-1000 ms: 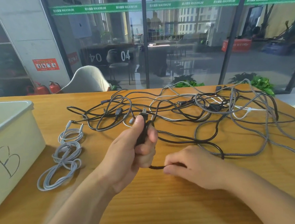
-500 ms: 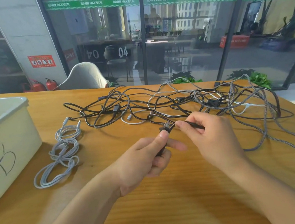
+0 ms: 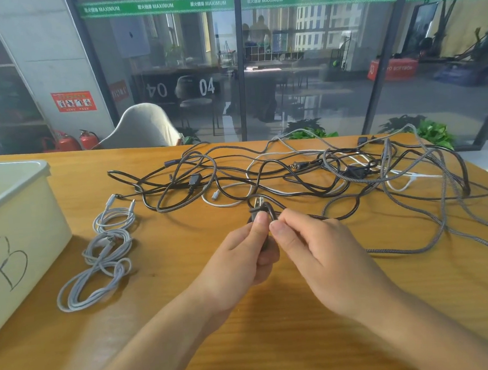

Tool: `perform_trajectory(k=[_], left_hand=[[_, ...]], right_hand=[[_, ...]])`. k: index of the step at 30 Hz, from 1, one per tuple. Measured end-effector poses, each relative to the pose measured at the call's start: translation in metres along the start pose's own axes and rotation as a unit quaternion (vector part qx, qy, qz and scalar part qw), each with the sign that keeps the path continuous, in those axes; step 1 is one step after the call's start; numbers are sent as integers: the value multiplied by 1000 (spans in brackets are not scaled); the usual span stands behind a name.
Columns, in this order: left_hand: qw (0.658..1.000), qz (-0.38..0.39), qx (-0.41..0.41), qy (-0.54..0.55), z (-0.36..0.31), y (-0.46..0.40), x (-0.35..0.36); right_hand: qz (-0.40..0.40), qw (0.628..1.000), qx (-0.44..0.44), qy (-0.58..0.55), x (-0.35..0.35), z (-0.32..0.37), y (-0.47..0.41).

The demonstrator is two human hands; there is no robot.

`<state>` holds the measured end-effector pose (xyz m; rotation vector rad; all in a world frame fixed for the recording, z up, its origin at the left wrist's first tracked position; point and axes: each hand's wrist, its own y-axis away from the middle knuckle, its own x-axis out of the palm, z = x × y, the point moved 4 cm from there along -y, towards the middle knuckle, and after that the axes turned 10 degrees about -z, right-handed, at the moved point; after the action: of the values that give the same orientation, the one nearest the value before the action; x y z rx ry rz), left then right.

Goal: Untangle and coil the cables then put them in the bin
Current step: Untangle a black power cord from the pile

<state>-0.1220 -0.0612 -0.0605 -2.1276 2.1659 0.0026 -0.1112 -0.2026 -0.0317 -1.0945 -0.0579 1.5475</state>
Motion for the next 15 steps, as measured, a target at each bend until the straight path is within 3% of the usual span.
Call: perform_trajectory(k=[3, 10, 15], left_hand=[[1000, -7, -4, 18, 0, 1, 1], [995, -19, -21, 99, -8, 2, 3], [997, -24, -18, 67, -11, 4, 0]], right_hand=[[-2, 999, -18, 37, -2, 1, 0], [-23, 1000, -17, -5, -3, 9, 4], [14, 998, -59, 27, 4, 19, 7]])
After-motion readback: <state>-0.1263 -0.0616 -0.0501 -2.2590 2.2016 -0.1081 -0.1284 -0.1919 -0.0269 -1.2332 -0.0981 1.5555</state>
